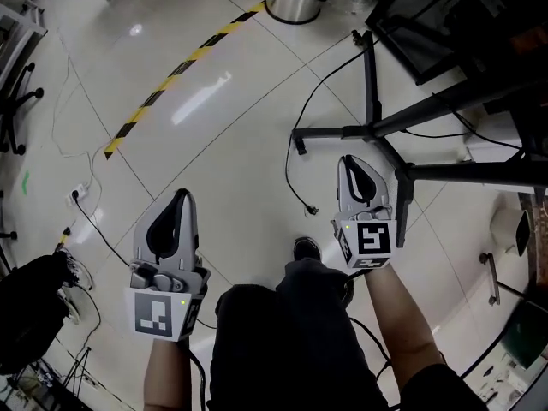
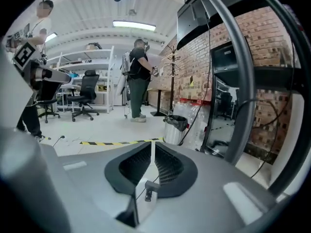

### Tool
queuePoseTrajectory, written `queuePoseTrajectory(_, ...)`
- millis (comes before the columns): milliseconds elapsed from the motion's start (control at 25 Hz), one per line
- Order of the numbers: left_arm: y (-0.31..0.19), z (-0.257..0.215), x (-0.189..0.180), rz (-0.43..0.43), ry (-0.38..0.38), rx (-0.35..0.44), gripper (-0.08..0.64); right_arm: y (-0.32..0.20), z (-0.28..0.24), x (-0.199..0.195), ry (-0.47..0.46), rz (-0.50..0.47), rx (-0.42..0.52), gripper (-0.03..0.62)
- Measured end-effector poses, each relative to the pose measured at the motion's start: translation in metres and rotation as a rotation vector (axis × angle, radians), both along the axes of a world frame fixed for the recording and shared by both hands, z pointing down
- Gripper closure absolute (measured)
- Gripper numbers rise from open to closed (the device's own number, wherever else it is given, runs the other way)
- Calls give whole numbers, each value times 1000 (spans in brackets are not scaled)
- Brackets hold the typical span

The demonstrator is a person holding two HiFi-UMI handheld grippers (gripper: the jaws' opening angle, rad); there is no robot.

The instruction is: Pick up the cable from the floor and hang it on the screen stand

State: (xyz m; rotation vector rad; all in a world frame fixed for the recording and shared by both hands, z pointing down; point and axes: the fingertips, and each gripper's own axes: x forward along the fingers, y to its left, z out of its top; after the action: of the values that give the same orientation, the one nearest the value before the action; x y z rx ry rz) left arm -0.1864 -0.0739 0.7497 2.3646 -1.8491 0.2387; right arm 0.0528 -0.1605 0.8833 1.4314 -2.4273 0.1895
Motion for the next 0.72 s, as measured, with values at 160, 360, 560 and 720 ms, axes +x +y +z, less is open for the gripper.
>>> queuePoseTrajectory(160,-12,48,-3,14,5,7,555,-4,59,-12,-6,-44,-67,541)
queuePoseTrajectory(360,-23,92,-1,37,-10,38,555,-11,135,-24,-3,-122,-177,525)
queuePoseTrajectory(560,-26,128,-19,2,-21,54,555,-11,208,-45,15,-222,-321,515)
queuePoseTrajectory(720,-29,153,-38,-39,-35,52,555,-10,248,-63,28,-285,-369,511)
